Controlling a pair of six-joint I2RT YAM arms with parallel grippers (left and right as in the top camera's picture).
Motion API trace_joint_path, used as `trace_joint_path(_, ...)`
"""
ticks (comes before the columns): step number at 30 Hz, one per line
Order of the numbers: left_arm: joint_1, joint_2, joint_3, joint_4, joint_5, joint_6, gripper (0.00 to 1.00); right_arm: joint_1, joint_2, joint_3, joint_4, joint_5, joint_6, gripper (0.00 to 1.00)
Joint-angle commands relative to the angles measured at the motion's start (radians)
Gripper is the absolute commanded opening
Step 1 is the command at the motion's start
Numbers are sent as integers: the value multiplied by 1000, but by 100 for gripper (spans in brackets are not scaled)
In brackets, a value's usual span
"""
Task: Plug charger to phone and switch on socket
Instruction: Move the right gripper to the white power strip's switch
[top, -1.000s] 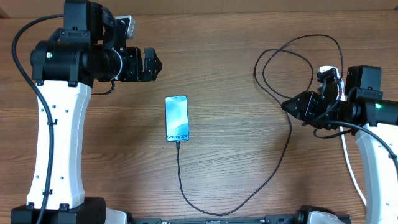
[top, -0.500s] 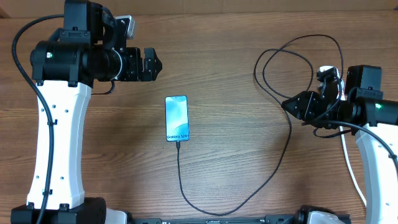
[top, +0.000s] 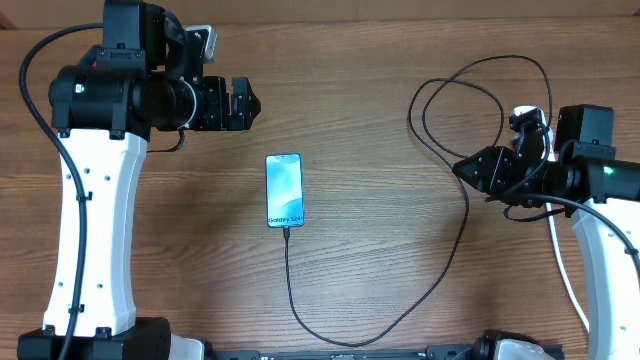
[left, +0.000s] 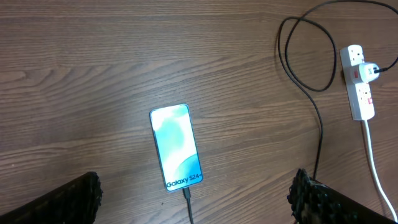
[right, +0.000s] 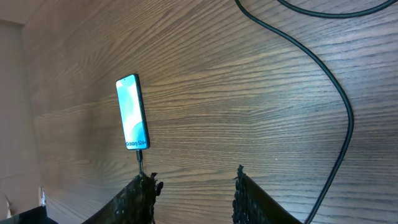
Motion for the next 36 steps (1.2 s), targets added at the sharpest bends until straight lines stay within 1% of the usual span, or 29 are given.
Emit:
trace_joint_path(1, 10, -6, 19, 0, -8, 16, 100, -5, -21, 15, 4, -1, -4, 43)
trace_joint_path(7, 10, -6, 19, 0, -8, 16, 100, -14, -21, 15, 23, -1, 26, 41)
trace_joint_path(8, 10, -6, 19, 0, -8, 16, 100, -32, -21, 20, 29, -13, 33, 37)
trace_joint_path(11, 10, -6, 19, 0, -8, 16, 100, -76, -21, 47, 25, -28, 35, 28)
trace_joint_path(21, 10, -6, 19, 0, -8, 16, 100, -236, -11, 179, 19, -6, 117, 4)
trace_joint_path(28, 10, -6, 19, 0, -8, 16, 100, -376, 71, 230, 18, -6, 142, 3)
trace_joint_path(33, 10, -6, 19, 0, -8, 16, 100, -486, 163, 230, 73, -48, 188, 4)
trace_joint_path(36, 10, -6, 19, 0, -8, 16, 100, -528, 229, 230, 116, -66, 223, 4)
